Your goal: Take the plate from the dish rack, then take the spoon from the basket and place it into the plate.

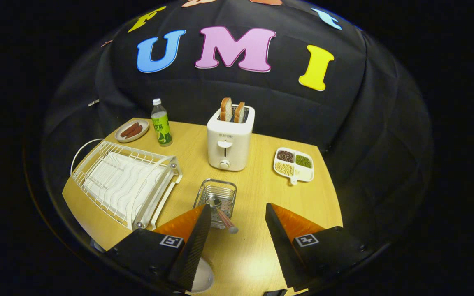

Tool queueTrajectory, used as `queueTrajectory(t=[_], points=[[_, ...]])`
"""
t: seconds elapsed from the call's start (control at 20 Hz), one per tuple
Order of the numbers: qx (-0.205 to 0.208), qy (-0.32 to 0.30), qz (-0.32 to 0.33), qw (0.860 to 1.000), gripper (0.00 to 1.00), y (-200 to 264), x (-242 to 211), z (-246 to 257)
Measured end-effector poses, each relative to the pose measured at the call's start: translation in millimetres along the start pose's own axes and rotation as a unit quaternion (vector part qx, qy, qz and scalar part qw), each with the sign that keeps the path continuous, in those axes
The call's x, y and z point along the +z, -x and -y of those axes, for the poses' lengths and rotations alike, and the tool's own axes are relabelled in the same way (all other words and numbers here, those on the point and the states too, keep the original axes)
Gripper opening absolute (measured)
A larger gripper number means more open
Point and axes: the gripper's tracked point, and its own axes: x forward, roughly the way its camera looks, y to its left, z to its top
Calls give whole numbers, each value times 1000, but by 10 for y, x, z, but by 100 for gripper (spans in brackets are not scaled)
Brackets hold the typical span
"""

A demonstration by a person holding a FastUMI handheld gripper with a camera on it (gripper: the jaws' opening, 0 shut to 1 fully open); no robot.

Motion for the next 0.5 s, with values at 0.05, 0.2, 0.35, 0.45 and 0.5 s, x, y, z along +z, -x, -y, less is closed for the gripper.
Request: queueTrajectory(t=[0.05, 0.2, 0.35, 0.45, 0.5], points=[[6, -3, -12, 1000, 82, -78, -71, -29], [17, -10, -37, 999, 58, -213, -201, -114], [13, -12, -67, 998, 44, -320, -338, -142], [23, -37, -72, 996, 28, -325, -330, -198], [43, -56, -77, 995, 24, -308, -300, -298]])
